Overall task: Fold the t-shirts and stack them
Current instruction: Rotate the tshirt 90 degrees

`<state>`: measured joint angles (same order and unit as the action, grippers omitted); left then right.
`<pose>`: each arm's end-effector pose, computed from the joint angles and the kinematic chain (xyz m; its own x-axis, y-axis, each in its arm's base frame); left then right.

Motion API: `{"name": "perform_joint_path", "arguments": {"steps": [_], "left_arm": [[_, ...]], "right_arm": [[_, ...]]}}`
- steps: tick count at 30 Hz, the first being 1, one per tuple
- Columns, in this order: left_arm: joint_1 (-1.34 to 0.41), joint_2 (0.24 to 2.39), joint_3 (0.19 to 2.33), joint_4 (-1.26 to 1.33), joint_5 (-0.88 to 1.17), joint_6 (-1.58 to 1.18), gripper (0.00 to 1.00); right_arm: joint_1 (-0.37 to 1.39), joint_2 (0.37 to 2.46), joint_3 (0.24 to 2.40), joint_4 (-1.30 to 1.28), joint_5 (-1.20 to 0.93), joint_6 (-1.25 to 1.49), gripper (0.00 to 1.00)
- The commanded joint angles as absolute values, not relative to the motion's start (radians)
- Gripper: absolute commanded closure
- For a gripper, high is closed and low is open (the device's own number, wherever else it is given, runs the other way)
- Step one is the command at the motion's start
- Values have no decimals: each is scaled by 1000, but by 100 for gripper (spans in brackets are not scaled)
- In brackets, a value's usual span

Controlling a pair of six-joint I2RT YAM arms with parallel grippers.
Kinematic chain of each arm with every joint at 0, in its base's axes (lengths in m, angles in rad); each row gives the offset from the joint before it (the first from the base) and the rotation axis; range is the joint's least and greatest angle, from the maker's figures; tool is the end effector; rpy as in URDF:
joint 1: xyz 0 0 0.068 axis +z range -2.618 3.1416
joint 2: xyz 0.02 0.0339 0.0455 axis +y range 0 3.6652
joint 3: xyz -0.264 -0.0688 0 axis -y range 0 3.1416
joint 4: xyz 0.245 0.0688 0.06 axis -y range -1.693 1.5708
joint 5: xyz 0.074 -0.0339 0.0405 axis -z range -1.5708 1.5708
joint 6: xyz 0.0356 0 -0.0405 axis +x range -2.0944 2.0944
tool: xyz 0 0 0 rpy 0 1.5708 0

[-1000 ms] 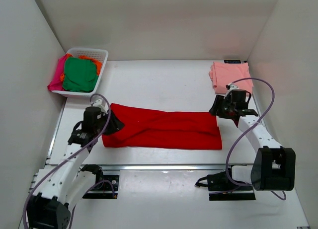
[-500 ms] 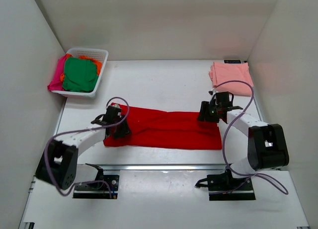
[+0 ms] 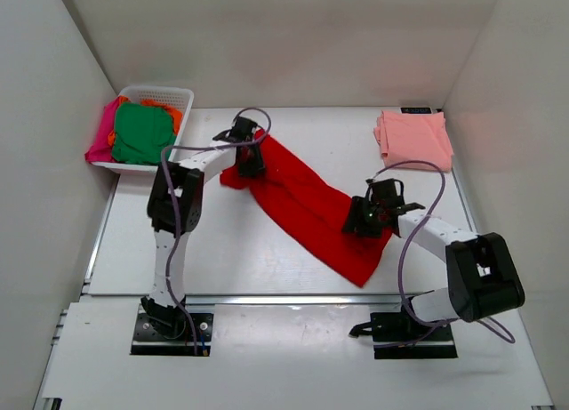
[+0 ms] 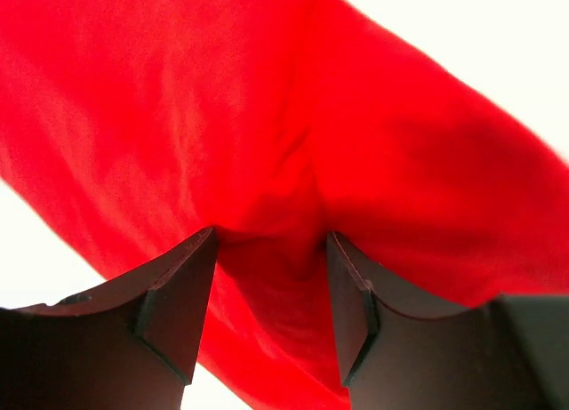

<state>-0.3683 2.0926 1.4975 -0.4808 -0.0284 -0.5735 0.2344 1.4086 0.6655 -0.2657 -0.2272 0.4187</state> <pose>0.4110 -0.1575 0.1583 -0.8781 -0.2425 -0.4125 -0.1537 0.9593 -0.2367 0.2474 0.0673 0.1605 -0.8914 0.1944 -0.4093 0.0212 0.9202 0.3908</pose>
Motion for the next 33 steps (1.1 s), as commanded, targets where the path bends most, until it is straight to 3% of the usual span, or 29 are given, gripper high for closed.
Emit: {"name": "perform_joint_path", "arguments": {"steps": [1, 5, 7, 9, 14, 19, 23, 27, 30, 33], "left_arm": [[-361, 2264, 1814, -652, -5, -505, 49], [-364, 2521, 2208, -817, 23, -486, 49], [-365, 2707, 2571, -917, 25, -474, 49], [-353, 2805, 2749, -965, 53, -494, 48], [-310, 2700, 2441, -737, 117, -512, 47], [-285, 2781, 2696, -761, 165, -523, 45], [-250, 2642, 2574, -609, 254, -581, 46], [-226, 2419, 2566, -606, 313, -581, 39], [-242, 2183, 2386, -682, 321, -520, 32], [-311, 1857, 1893, -655, 201, -443, 26]], "right_arm": [[342, 1382, 595, -278, -232, 582, 51], [491, 1319, 494, -146, -190, 820, 48], [581, 1307, 451, -45, -157, 914, 48], [639, 1347, 468, -9, -152, 956, 49], [776, 1540, 587, 26, -224, 927, 48], [856, 1601, 669, -26, -206, 844, 45], [848, 1566, 742, -121, -179, 723, 42], [839, 1476, 808, -259, -149, 597, 38], [801, 1358, 775, -259, -156, 560, 37], [753, 1252, 738, -314, -89, 557, 35]]}}
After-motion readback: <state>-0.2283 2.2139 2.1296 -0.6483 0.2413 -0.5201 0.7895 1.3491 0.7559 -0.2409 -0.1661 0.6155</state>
